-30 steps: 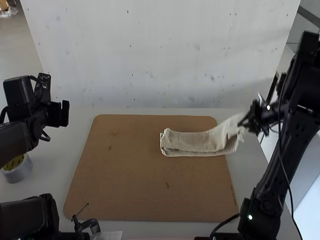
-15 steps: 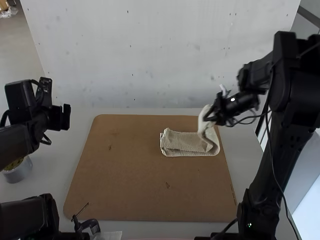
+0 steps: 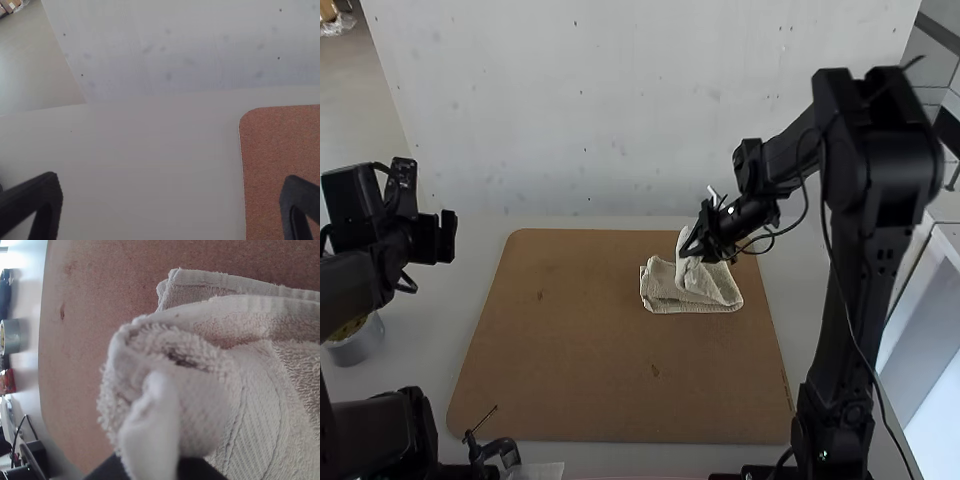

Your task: Fold the towel.

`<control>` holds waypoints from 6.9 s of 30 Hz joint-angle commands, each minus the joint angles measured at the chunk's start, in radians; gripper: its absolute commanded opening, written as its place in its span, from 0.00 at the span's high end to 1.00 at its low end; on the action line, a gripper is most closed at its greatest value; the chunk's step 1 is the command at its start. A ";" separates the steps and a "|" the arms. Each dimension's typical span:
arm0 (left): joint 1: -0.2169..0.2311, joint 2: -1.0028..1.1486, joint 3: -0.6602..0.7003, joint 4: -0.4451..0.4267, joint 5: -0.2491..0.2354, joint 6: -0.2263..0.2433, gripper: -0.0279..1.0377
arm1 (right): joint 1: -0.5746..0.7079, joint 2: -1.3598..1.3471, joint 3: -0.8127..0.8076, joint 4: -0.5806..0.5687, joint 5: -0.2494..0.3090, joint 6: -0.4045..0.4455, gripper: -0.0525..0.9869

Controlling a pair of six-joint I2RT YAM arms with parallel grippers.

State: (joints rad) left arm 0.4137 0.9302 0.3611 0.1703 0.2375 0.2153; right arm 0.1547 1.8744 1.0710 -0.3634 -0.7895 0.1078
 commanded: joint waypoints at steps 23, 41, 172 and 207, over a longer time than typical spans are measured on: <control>0.036 -0.105 -0.050 0.005 0.060 -0.060 0.06 | 0.200 0.155 0.187 0.083 0.188 0.093 0.01; 0.036 -0.223 -0.082 -0.041 0.092 -0.073 0.06 | 0.046 -0.285 -0.132 -0.040 0.196 0.064 0.27; -0.274 -0.791 -0.361 -0.008 -0.024 -0.346 0.05 | -0.392 -1.729 -1.073 0.672 0.487 -0.054 0.02; -0.355 -0.761 -0.363 -0.166 -0.148 -0.191 0.05 | -0.182 -1.847 -1.071 0.253 0.765 -0.100 0.02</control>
State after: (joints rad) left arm 0.1013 0.1902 0.0254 0.0441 0.1177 -0.0143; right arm -0.0402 0.0193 0.0196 -0.0399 -0.0326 0.0357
